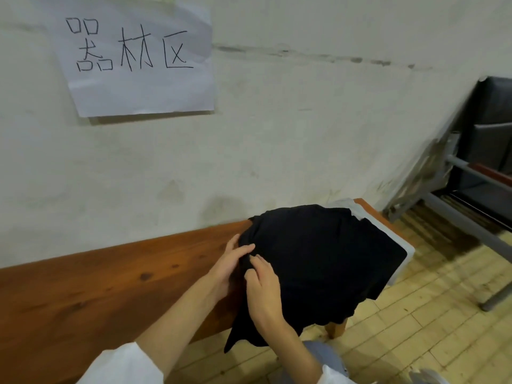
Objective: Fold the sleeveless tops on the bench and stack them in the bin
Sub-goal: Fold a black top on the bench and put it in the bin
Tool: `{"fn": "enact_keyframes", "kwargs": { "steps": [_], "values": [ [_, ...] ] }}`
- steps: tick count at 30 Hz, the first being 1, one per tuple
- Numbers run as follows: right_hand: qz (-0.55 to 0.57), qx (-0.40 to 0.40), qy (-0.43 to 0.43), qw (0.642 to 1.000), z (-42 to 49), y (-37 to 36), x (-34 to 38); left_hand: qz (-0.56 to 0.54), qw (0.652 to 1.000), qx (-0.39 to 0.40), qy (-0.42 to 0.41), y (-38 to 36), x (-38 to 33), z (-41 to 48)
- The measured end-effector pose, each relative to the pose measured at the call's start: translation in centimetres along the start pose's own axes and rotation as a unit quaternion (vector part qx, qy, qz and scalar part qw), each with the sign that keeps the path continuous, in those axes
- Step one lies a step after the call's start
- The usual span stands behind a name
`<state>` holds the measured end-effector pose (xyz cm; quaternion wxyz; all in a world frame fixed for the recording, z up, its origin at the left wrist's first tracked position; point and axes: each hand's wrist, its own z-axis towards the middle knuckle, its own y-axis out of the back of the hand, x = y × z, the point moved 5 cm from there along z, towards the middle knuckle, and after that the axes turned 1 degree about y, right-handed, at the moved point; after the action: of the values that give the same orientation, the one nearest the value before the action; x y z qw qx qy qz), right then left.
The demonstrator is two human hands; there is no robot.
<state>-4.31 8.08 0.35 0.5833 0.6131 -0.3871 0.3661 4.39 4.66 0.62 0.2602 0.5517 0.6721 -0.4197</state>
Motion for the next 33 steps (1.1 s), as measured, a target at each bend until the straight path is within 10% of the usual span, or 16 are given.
{"fn": "enact_keyframes", "kwargs": {
  "steps": [8, 20, 26, 28, 31, 33],
  "values": [
    [-0.025, 0.080, 0.091, 0.992, -2.7, -3.2, 4.7, -0.018, 0.994, -0.007, -0.112, 4.7, -4.1, -1.5],
    [-0.138, 0.329, 0.111, 0.928, -9.4, -18.3, 8.4, -0.075, 0.924, -0.359, -0.108, 23.7, -0.2, -12.0],
    [-0.257, 0.247, 0.131, 0.925, -6.1, -16.8, 6.3, 0.105, 0.878, -0.448, -0.135, 32.0, 1.6, -15.8],
    [-0.311, 0.206, 0.114, 0.921, -4.1, -15.4, 5.2, 0.341, 0.821, -0.451, -0.088, 32.8, 1.7, -15.8],
    [-0.390, 0.195, 0.093, 0.895, -2.1, -14.1, 3.3, 0.695, 0.577, -0.428, -0.040, 31.4, 0.6, -15.4],
    [-0.426, 0.185, 0.108, 0.879, -1.4, -14.2, 2.8, 0.720, 0.567, -0.386, -0.103, 29.5, 0.7, -14.4]
  ]
}}
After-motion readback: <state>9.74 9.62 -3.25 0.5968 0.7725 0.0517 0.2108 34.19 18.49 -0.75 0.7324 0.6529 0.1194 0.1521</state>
